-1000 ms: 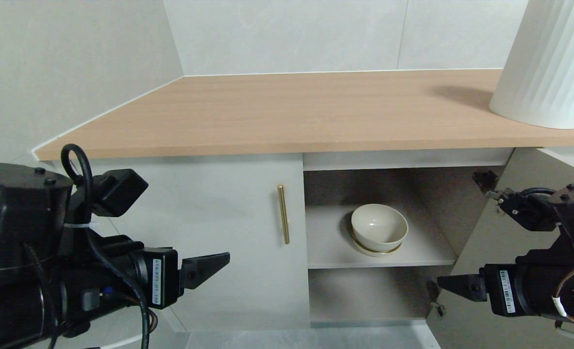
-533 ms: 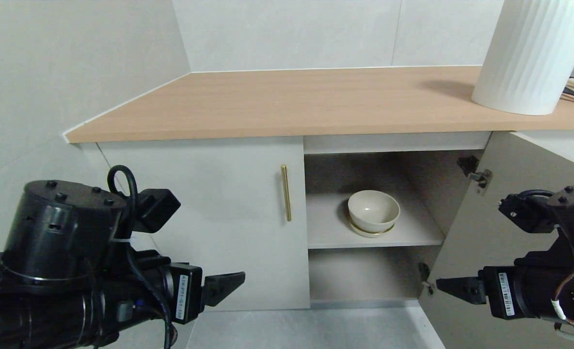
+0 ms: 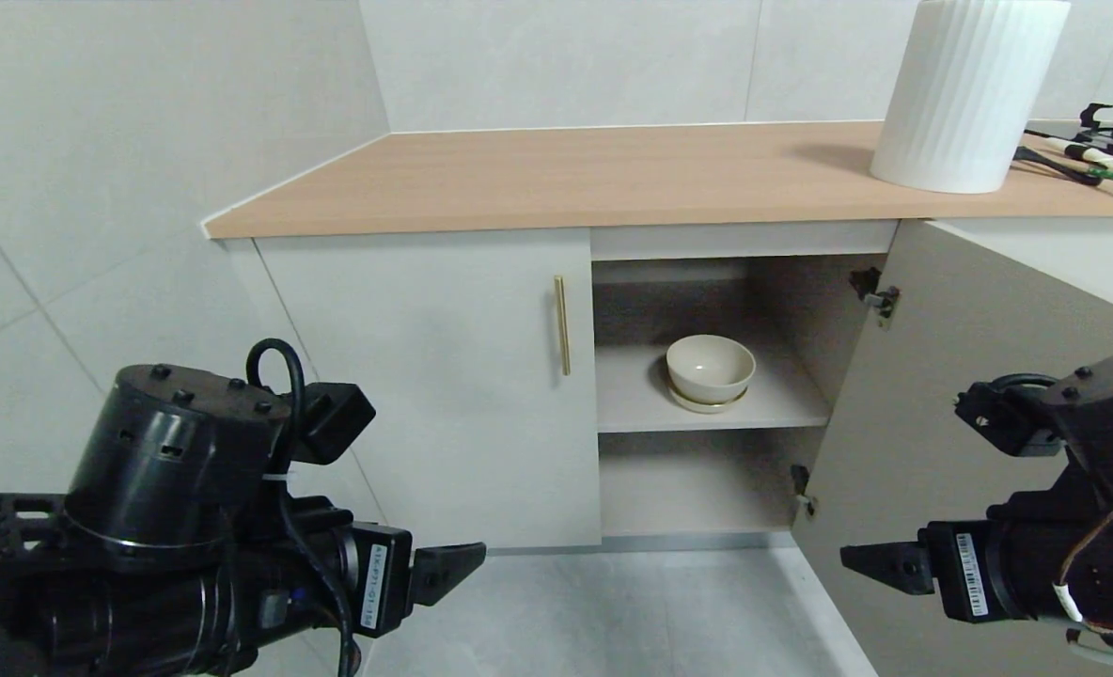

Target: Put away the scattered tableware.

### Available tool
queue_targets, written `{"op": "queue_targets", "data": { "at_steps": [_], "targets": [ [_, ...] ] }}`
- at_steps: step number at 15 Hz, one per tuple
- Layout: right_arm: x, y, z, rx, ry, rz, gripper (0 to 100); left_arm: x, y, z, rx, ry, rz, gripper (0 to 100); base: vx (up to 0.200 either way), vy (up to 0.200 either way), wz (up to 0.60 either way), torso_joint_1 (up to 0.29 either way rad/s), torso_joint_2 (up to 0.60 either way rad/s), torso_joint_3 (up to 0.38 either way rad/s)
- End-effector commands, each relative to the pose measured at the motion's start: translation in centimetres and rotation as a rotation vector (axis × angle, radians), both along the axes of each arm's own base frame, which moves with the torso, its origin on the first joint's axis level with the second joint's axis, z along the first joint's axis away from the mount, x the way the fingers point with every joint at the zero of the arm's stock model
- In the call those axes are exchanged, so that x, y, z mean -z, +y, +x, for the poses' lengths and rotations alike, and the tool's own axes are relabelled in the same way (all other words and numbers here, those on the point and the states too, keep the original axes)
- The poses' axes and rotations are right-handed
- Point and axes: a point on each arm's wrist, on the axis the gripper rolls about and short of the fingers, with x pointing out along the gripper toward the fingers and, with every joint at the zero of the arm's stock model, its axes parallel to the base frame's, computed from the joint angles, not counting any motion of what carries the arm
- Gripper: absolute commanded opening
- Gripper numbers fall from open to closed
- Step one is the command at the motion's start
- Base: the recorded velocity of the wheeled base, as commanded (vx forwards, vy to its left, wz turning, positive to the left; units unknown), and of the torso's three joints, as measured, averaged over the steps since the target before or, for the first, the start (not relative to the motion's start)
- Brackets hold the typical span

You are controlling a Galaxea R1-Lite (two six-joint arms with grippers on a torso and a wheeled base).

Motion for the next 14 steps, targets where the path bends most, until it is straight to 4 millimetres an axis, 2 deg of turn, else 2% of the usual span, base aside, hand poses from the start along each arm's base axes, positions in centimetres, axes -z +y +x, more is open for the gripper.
{"op": "queue_targets", "data": {
  "at_steps": [1, 4, 14],
  "targets": [
    [0.32, 0.17, 0.2, -0.002, 0.012, -0.01, 100, 0.18, -0.08, 0.11, -0.001, 0.007, 0.005, 100, -0.2, 0.0, 0.0, 0.007, 0.0, -0.002],
    [0.65, 0.22, 0.27, -0.01, 0.019, -0.026, 100, 0.18, -0.08, 0.11, 0.0, 0.006, 0.006, 100, -0.2, 0.0, 0.0, 0.002, 0.0, 0.002],
    [0.51, -0.4, -0.52, -0.041, -0.004, -0.061, 100, 0.22, -0.04, 0.06, 0.001, 0.007, 0.008, 100, 0.0, 0.0, 0.0, 0.0, 0.0, 0.0]
  ]
}}
